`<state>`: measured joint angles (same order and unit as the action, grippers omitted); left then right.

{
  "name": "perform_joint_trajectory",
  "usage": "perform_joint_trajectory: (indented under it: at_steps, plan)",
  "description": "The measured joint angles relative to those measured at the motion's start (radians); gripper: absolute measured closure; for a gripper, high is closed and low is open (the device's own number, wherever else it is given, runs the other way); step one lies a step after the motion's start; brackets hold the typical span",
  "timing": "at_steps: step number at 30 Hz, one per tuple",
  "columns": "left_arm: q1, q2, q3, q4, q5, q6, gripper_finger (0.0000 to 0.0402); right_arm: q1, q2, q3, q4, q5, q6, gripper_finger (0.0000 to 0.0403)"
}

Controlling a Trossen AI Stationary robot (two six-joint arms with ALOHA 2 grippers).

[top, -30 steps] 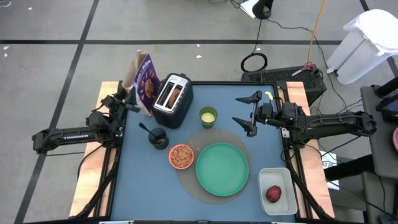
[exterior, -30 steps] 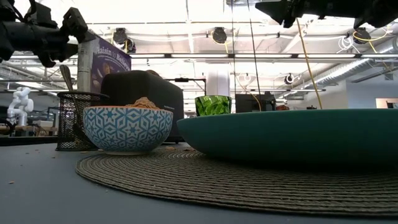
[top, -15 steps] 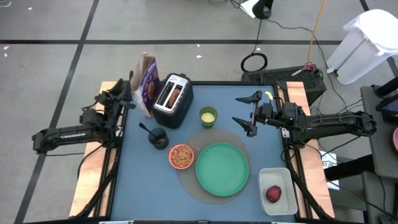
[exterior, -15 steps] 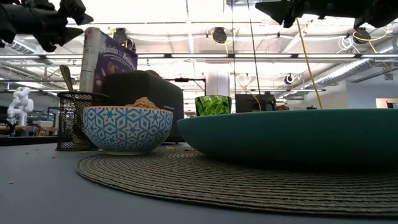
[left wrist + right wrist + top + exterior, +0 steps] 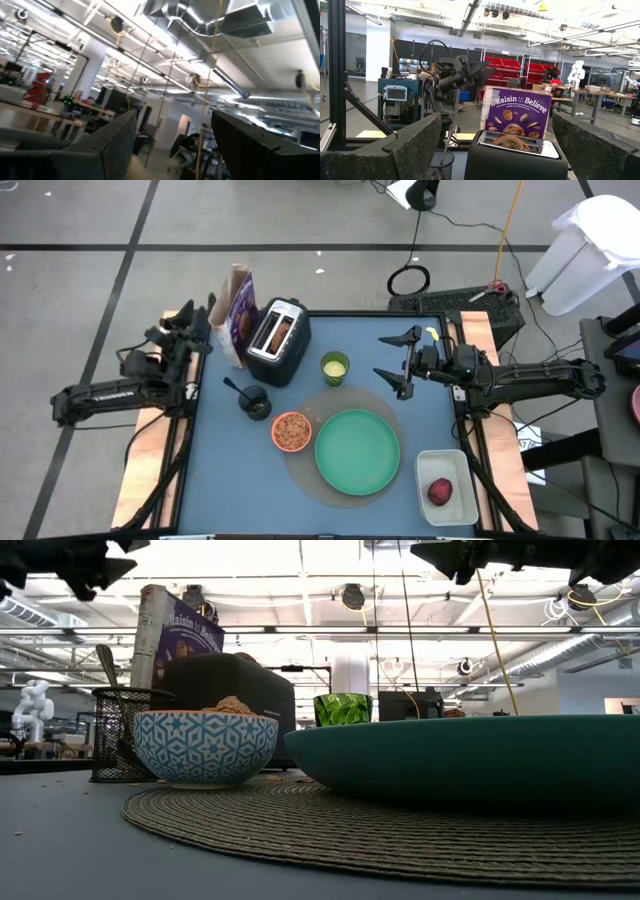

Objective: Arrange a breakfast setting
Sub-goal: Put the bagel on the green plate

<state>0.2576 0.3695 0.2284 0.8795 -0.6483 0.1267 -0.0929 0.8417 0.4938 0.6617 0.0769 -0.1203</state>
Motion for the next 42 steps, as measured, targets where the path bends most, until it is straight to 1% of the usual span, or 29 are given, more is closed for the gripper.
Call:
perform_joint_trajectory:
  at_steps: [4, 9, 14, 24, 27, 31, 36, 42]
  plan:
    - [-0.001, 0.045, 0.08, -0.065, 0.052, 0.0, 0.0137, 0.0, 0.0, 0.0, 0.0, 0.0, 0.0, 0.0028]
    - [-0.023, 0.149, 0.244, -0.267, 0.081, 0.002, 0.0137, 0.0, 0.0, 0.0, 0.002, 0.0, 0.0, 0.0028]
    - [-0.055, 0.296, 0.424, -0.449, 0.08, 0.002, 0.0137, 0.0, 0.0, 0.0, 0.001, 0.0, 0.0, 0.0028]
    - [-0.101, 0.6, 0.739, -0.704, 0.068, -0.005, 0.0138, 0.0, 0.0, 0.0, 0.0, 0.0, 0.0, 0.0028]
    - [-0.104, 0.682, 0.826, -0.816, 0.042, -0.026, 0.0138, 0.0, 0.0, 0.0, 0.0, 0.0, 0.0, 0.0028]
    - [-0.104, 0.776, 0.942, -1.003, 0.036, -0.087, 0.0138, 0.0, 0.0, 0.0, -0.001, 0.0, 0.0, 0.0028]
    - [-0.104, 0.871, 1.036, -1.193, 0.036, -0.185, 0.0138, 0.0, 0.0, 0.0, -0.008, 0.0, 0.0, 0.0028]
    - [-0.103, 0.933, 1.047, -1.325, 0.021, -0.294, 0.0138, 0.0, 0.0, 0.0, -0.024, 0.0, 0.003, 0.0028]
